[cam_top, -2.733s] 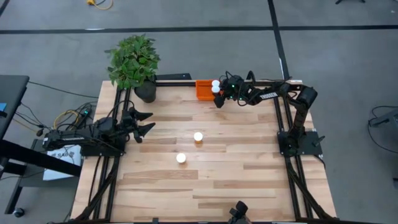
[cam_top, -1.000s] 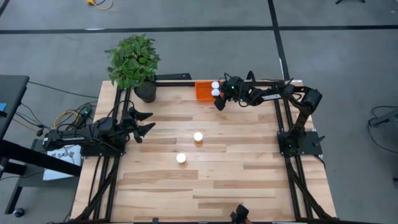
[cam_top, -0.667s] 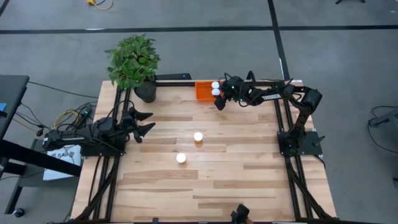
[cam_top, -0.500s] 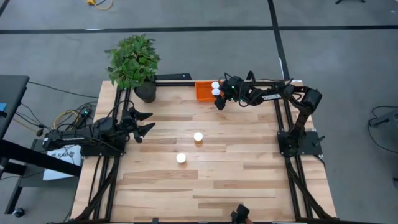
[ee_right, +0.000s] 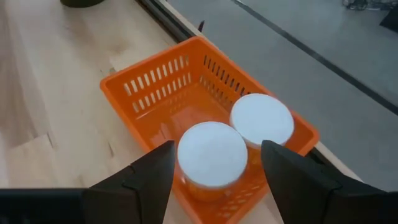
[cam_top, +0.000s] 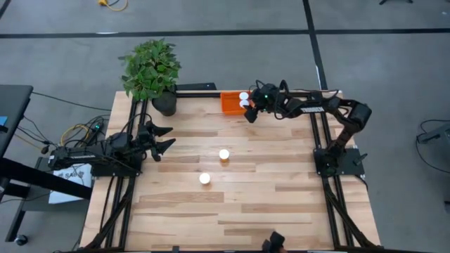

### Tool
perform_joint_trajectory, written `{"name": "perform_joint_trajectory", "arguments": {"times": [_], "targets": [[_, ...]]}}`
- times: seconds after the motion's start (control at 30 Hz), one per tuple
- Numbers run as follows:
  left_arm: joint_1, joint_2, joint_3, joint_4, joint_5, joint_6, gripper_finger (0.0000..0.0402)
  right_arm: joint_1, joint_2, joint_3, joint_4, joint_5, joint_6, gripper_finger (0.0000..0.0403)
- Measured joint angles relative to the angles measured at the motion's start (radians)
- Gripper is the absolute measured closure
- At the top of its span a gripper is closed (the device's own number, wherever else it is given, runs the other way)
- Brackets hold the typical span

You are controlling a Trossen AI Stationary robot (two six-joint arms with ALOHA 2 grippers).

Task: Pick and place pill bottles into a basket
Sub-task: Put the orange pill bottle into the orange bin

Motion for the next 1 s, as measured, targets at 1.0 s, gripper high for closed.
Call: {"name": "perform_joint_trajectory", "arguments": {"times": [1.0], "targets": [[0.0, 0.0, 0.0, 0.0, 0.0, 0.0, 0.0109, 0.423, -0.915, 0.0, -0.634, -0.112, 0.551, 0.0171]]}}
